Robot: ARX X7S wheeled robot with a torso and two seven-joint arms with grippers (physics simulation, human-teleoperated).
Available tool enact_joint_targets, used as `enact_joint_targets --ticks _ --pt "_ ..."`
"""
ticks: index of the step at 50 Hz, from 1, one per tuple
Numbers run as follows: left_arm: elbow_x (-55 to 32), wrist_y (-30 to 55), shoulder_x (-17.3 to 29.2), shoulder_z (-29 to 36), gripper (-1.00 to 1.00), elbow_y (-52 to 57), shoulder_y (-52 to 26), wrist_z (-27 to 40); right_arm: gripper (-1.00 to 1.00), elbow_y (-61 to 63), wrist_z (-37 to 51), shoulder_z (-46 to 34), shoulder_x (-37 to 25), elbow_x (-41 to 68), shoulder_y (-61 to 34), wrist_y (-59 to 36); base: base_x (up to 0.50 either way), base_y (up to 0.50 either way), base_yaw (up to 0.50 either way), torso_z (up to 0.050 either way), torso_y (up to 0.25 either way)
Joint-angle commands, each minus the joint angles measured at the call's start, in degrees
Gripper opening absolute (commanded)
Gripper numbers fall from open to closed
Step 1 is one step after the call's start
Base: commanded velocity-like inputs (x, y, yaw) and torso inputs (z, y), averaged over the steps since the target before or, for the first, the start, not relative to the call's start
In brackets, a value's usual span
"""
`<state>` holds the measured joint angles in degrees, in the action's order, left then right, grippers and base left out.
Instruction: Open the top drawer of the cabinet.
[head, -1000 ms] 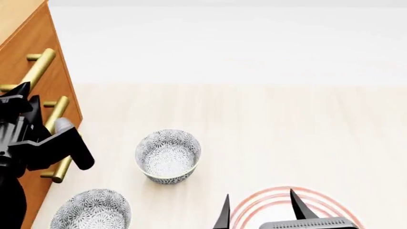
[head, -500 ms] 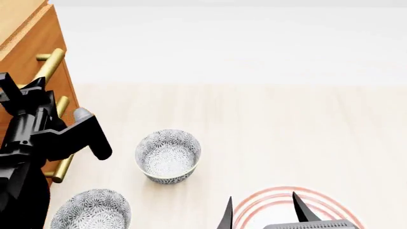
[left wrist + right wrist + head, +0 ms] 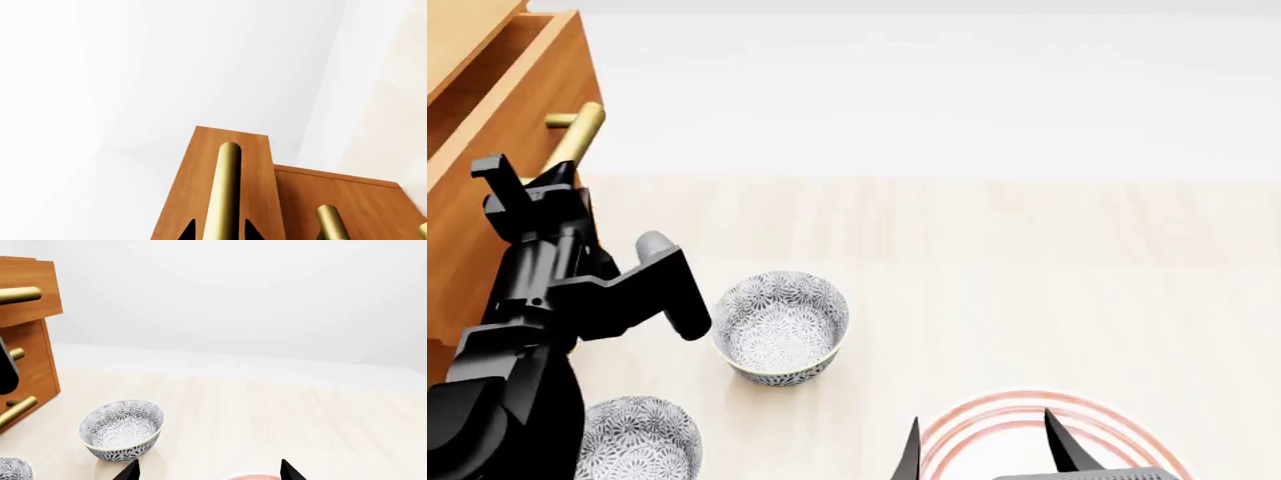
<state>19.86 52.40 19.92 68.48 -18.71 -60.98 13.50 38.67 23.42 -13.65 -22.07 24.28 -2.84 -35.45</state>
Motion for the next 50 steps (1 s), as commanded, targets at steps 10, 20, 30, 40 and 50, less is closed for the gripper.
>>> enact_joint_targets --ticks 10,20,30,40,50 --pt "2.58 -0.44 -5.98 0.28 -1.0 -2.84 -2.84 0.83 1.0 -1.3 -0.59 0.2 -0.28 0.46 0.61 1.72 0.0 0.0 0.0 0.0 0.0" --pt "3.21 -0.09 -5.08 0.86 -1.0 -2.19 -2.71 0.79 1.0 -1.94 -0.63 0.52 -0.5 0.47 1.26 2.72 0.0 0.0 0.0 0.0 0.0" --pt "3.44 0.81 -5.13 1.04 -1.0 -0.53 -2.5 0.33 1.0 -1.09 -0.23 0.34 -0.68 0.78 1.22 2.2 0.0 0.0 0.0 0.001 0.0" --pt "3.6 1.4 -4.59 1.06 1.0 -0.35 -2.44 0.11 1.0 -0.45 0.21 0.36 -0.91 1.0 1.36 1.91 0.0 0.0 0.0 0.0 0.0" --pt "3.89 2.59 -3.92 0.92 1.0 1.44 -2.13 -0.19 1.0 0.6 0.79 0.26 -1.16 1.2 1.56 1.42 0.0 0.0 0.0 0.0 0.0"
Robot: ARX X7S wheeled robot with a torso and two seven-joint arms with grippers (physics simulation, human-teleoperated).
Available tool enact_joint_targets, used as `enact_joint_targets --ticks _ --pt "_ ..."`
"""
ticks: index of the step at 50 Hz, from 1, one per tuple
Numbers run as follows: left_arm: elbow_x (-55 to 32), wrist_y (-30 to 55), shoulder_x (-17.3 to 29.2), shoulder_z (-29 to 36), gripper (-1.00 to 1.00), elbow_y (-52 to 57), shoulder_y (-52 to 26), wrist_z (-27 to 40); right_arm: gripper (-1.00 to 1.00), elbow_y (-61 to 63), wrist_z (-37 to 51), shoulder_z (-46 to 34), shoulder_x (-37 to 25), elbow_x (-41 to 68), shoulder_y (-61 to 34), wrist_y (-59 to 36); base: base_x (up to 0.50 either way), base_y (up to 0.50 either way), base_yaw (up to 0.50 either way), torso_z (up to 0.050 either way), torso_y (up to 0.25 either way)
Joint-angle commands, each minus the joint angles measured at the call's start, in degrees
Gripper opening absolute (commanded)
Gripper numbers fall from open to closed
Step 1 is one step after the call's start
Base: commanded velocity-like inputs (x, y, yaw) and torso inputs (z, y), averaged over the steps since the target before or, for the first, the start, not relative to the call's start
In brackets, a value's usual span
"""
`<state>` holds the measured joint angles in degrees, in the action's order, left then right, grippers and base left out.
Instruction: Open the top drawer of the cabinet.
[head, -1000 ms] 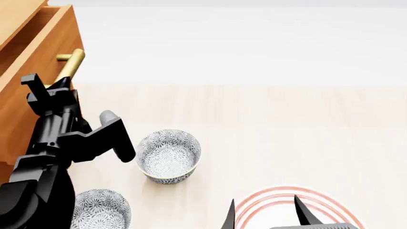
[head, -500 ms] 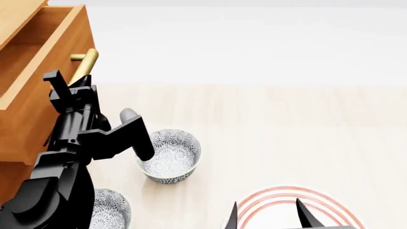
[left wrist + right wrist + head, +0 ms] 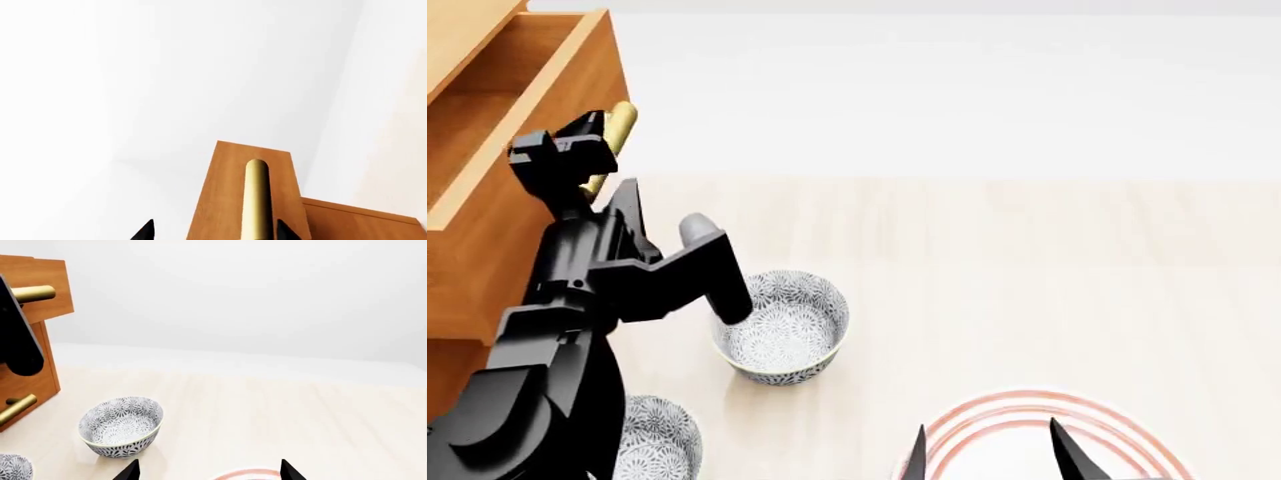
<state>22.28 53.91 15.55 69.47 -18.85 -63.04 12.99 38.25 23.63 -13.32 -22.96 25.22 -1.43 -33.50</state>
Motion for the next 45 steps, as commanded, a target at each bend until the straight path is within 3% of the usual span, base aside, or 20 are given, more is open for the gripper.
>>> enact_joint_targets --ticks 1,18,33,45 --pt "1.47 1.16 0.5 -0.05 1.0 1.74 -0.04 0.23 1.0 0.98 0.54 -0.11 -0.29 0.16 0.29 -0.3 0.0 0.0 0.0 0.0 0.0" --pt "2.17 3.46 1.05 0.19 1.0 6.17 0.07 -1.06 1.0 2.42 1.33 -0.07 -0.7 0.61 0.33 -0.89 0.0 0.0 0.0 0.0 0.0" --pt "4.73 10.03 -3.48 3.81 1.0 13.62 -0.75 -4.38 1.0 2.22 1.55 -0.09 -0.91 0.67 0.66 -0.4 0.0 0.0 0.0 0.0 0.0" --pt "5.38 11.23 -4.44 4.69 1.0 15.65 0.04 -4.57 1.0 2.65 1.75 0.51 -1.41 1.1 1.45 0.07 0.0 0.0 0.0 0.0 0.0"
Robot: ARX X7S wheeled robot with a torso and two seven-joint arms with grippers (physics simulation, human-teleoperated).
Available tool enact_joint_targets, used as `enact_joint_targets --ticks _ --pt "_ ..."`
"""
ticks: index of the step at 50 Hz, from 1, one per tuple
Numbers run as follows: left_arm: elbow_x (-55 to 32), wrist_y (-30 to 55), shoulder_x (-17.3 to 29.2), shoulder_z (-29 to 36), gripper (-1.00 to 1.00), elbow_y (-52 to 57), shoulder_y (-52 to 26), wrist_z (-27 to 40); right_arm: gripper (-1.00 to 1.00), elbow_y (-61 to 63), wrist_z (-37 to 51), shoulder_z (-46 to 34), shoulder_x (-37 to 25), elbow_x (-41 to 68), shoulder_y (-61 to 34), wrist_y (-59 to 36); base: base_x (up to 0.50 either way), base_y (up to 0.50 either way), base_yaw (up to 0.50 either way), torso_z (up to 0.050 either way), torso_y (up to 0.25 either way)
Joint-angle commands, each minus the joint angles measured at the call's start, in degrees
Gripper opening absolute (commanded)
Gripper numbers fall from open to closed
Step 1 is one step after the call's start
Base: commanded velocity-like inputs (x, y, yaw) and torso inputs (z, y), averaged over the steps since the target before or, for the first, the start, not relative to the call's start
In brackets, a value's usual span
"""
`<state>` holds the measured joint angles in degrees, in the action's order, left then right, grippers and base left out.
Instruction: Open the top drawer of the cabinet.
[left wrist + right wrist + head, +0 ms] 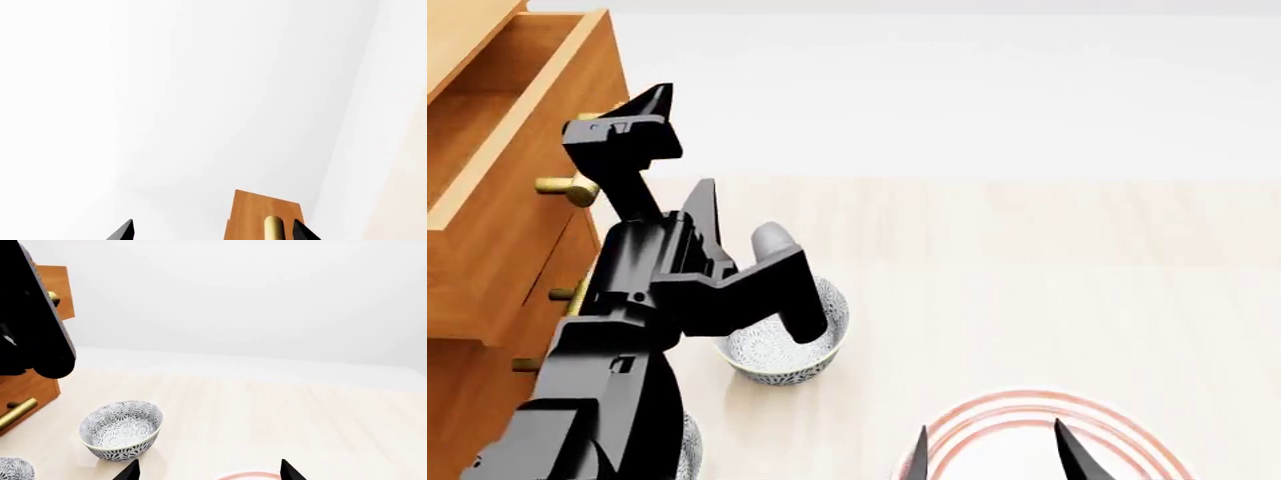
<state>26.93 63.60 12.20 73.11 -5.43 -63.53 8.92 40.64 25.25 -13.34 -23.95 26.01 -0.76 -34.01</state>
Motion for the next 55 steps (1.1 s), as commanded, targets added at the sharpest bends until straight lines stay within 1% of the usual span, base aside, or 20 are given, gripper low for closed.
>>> enact_joint_targets --ticks 1,5,6,9,15,16,18,19,22,24,31,32,35,41,43,48,49,53,54,55 --pt "0.6 1.45 -1.02 0.89 1.0 2.16 0.62 -0.5 1.0 0.2 0.14 0.55 -0.43 0.3 0.86 0.68 0.0 0.0 0.0 0.0 0.0" --pt "1.09 2.85 -0.45 1.3 1.0 3.66 -1.66 -2.46 1.0 0.42 0.39 0.32 -0.59 0.28 0.65 0.11 0.0 0.0 0.0 0.0 0.0" --pt "0.88 3.97 -0.23 1.86 1.0 5.52 -3.73 -5.24 1.0 0.27 0.46 0.07 -0.55 0.29 0.25 -0.36 0.0 0.0 0.0 0.0 0.0" --pt "0.94 6.51 -0.76 0.27 1.0 8.24 -7.38 -7.77 1.0 -0.32 0.47 -0.2 -0.37 0.26 -0.01 -0.44 0.0 0.0 0.0 0.0 0.0" --pt "2.31 15.15 -1.68 5.81 1.0 13.82 -18.38 -17.98 1.0 1.63 1.05 0.12 -1.06 1.13 -1.03 -2.53 0.0 0.0 0.0 0.0 0.0" --pt "0.86 15.43 -2.42 3.16 1.0 14.91 -20.29 -20.18 1.0 2.0 1.19 0.01 -1.26 0.95 -1.14 -2.74 0.0 0.0 0.0 0.0 0.0" --pt "0.29 17.44 -2.38 4.37 1.0 16.1 -24.13 -23.86 1.0 2.58 1.23 -0.37 -1.6 0.77 -1.38 -3.18 0.0 0.0 0.0 0.0 0.0" --pt "-0.05 18.09 -2.78 2.98 1.0 16.58 -24.73 -24.5 1.0 2.9 1.28 -0.2 -1.66 1.09 -1.49 -3.46 0.0 0.0 0.0 0.0 0.0" --pt "-1.21 21.74 -3.74 2.52 1.0 18.78 -31.99 -30.13 1.0 2.76 0.94 0.19 -1.88 1.32 -1.42 -2.93 0.0 0.0 0.0 0.0 0.0" --pt "-1.31 21.89 -4.61 1.36 1.0 17.65 -35.53 -31.14 1.0 2.29 0.62 0.32 -1.88 1.25 -0.99 -2.04 0.0 0.0 0.0 0.0 0.0" --pt "-4.12 23.07 -5.7 -4.02 1.0 14.82 -38.6 -35.08 1.0 3.06 0.61 1.83 -2.59 2.4 -0.6 -1.97 0.0 0.0 0.0 0.0 0.0" --pt "-5.44 22.99 -5.91 -7.91 1.0 14.75 -37.87 -36.19 1.0 3.22 0.55 2.12 -2.7 2.59 -0.51 -1.84 0.0 0.0 0.0 0.0 0.0" --pt "-7.41 22.73 -6.32 -14.07 1.0 10.47 -39.1 -37.71 1.0 2.17 -0.01 2.3 -2.75 2.55 -0.38 -0.94 0.0 0.0 0.0 0.0 0.0" --pt "-10.66 22.37 -6.39 -22.01 1.0 3.7 -43.84 -41.14 1.0 0.68 -0.68 2.28 -2.83 2.55 -0.49 -0.17 0.0 0.0 0.0 0.0 0.0" --pt "-12.45 22.21 -7.87 -29.19 1.0 -2.82 -46.92 -41.73 1.0 0.05 -0.93 1.89 -2.82 2.39 -0.81 -0.19 0.0 0.0 0.0 0.0 0.0" --pt "-14.3 22.19 -8.38 -37.34 1.0 -12.53 -51.45 -42.04 1.0 -0.21 -0.75 1.8 -2.94 2.54 -1.43 -0.85 0.0 0.0 0.0 0.0 0.0" --pt "-14.94 23.39 -8.47 -42.17 1.0 -16.06 -52.41 -41.71 1.0 -0.17 -0.64 1.81 -3.03 2.57 -1.75 -1.2 0.0 0.0 0.0 0.0 0.0" --pt "-15.0 25.03 -7.72 -47.3 1.0 -18.33 -50.92 -40.66 1.0 -0.07 -0.47 1.95 -3.04 2.87 -2.26 -1.58 0.0 0.0 0.0 0.0 0.0" --pt "-14.31 26.33 -7.96 -51.29 1.0 -19.25 -49.76 -41.1 1.0 -0.01 -0.38 1.66 -2.94 2.81 -2.53 -1.81 0.0 0.0 0.0 0.0 0.0" --pt "-12.82 26.34 -8.02 -51.85 1.0 -19.18 -49.02 -41.87 1.0 0.2 -0.26 1.57 -2.92 2.92 -2.71 -2.11 0.0 0.0 0.0 0.0 0.0"
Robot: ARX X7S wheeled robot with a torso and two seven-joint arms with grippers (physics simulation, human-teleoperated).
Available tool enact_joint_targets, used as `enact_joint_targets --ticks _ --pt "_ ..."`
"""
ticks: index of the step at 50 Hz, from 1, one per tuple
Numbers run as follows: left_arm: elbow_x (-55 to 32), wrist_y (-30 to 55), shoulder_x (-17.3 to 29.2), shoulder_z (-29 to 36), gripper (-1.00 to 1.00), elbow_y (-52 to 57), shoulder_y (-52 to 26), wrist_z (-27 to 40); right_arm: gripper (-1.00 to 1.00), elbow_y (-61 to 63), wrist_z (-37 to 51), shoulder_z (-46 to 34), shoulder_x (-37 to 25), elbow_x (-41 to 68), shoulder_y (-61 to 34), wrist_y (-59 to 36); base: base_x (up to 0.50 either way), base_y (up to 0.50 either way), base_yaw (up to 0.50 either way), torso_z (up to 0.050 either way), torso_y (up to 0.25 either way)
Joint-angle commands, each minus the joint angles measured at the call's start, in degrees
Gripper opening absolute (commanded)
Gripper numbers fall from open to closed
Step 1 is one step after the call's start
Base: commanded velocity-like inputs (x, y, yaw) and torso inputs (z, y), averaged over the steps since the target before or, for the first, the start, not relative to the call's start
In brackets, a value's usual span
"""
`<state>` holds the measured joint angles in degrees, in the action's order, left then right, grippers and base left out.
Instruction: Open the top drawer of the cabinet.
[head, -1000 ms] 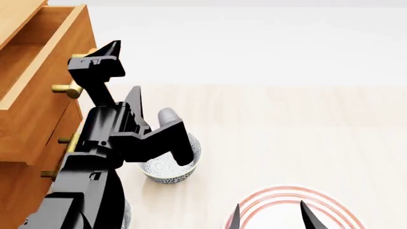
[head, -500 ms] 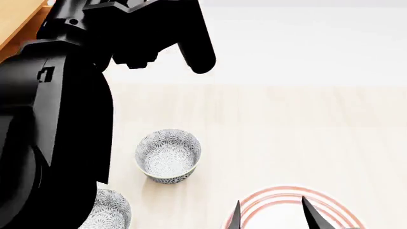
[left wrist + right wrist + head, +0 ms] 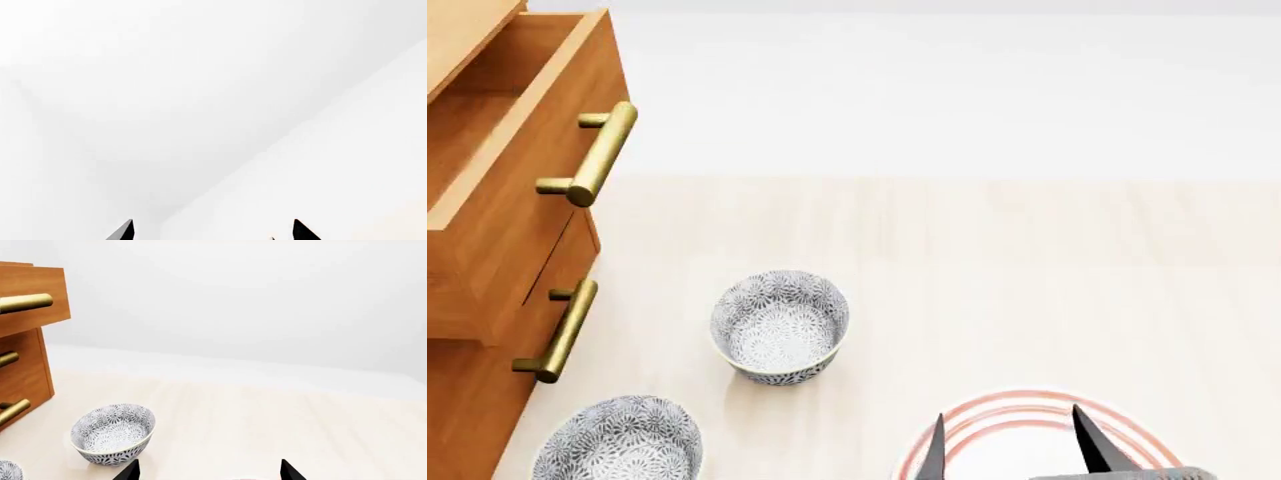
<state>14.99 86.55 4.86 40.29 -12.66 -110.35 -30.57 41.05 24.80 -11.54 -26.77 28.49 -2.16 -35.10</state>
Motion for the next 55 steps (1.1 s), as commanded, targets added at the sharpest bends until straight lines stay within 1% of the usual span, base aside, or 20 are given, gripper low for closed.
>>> enact_joint_targets --ticks 1,2,3,4,8,12,17,21,28,34,40,42,45,48,53,54,55 --pt "2.38 3.42 -2.06 -23.68 1.0 -14.61 -1.87 -3.88 1.0 -0.51 0.07 -0.58 -0.02 0.0 -1.13 -0.53 0.0 0.0 0.0 0.0 0.0" --pt "5.81 3.41 -3.03 -25.7 1.0 -15.77 -1.88 -6.16 1.0 -0.35 0.19 -0.51 -0.07 0.13 -1.19 -0.76 0.0 0.0 0.0 0.0 0.0" --pt "8.3 3.4 -3.73 -28.2 1.0 -16.82 -1.68 -7.0 1.0 -0.42 0.2 -0.44 -0.07 0.15 -1.07 -0.66 0.0 0.0 0.0 0.0 0.0" --pt "9.4 3.31 -3.65 -27.98 1.0 -17.35 -1.04 -7.59 1.0 -0.8 0.16 -0.45 -0.06 -0.06 -0.92 -0.34 0.0 0.0 0.0 0.0 0.0" --pt "9.27 1.67 -3.88 -29.81 1.0 -19.32 -0.39 -5.81 1.0 -0.45 0.58 -0.23 -0.19 0.1 -0.85 -0.71 0.0 0.0 0.0 0.0 0.0" --pt "9.11 1.17 -3.66 -28.16 1.0 -18.79 0.38 -5.45 1.0 -0.16 0.82 -0.35 -0.2 0.27 -1.09 -1.15 0.0 0.0 0.0 0.0 0.0" --pt "8.39 0.47 -3.89 -28.35 1.0 -19.99 0.62 -4.36 1.0 0.28 1.05 -0.53 -0.23 0.33 -0.97 -1.29 0.0 0.0 0.0 0.0 0.0" --pt "8.31 0.93 -3.45 -25.74 1.0 -17.71 1.99 -4.88 1.0 0.25 1.09 -0.22 -0.4 0.37 -0.55 -0.98 0.0 0.0 0.0 0.0 0.0" --pt "7.97 1.46 -2.94 -24.56 1.0 -15.91 2.98 -5.31 1.0 1.08 1.51 -0.18 -0.57 0.66 -0.48 -1.39 0.0 0.0 0.0 0.0 0.0" --pt "8.05 2.04 -2.71 -24.14 1.0 -15.06 3.81 -5.51 1.0 2.15 2.07 -0.12 -0.74 1.02 -0.57 -2.12 0.0 0.0 0.0 0.0 0.0" --pt "8.23 2.66 -3.5 -24.93 1.0 -15.35 5.06 -5.33 1.0 2.37 2.23 0.01 -0.97 0.85 0.16 -1.6 0.0 0.0 0.0 0.0 0.0" --pt "8.17 2.35 -4.07 -25.85 1.0 -16.0 6.32 -4.34 1.0 2.66 2.44 0.14 -1.06 0.91 0.39 -1.68 0.0 0.0 0.0 0.0 0.0" --pt "7.5 2.36 -4.21 -25.17 1.0 -15.05 8.79 -4.02 1.0 2.7 2.47 0.27 -1.21 0.74 0.9 -1.24 0.0 0.0 0.0 0.0 0.0" --pt "5.53 1.29 -4.64 -26.48 1.0 -15.75 10.82 -1.41 1.0 2.63 2.46 0.37 -1.32 0.8 1.08 -1.09 0.0 0.0 0.0 0.0 0.0" --pt "-4.54 -0.76 -4.76 -29.69 1.0 -20.08 11.04 7.12 1.0 1.98 2.21 0.13 -1.27 0.38 1.56 -0.15 0.0 0.0 0.0 0.0 0.0" --pt "-5.65 -1.89 -4.7 -29.12 1.0 -20.82 11.4 8.54 1.0 1.74 2.21 0.15 -1.22 0.35 1.46 -0.08 0.0 0.0 0.0 0.0 0.0" --pt "-7.67 -2.15 -4.74 -30.33 1.0 -21.89 11.1 10.23 1.0 1.56 2.21 0.04 -1.17 0.29 1.32 -0.1 0.0 0.0 0.0 0.0 0.0"
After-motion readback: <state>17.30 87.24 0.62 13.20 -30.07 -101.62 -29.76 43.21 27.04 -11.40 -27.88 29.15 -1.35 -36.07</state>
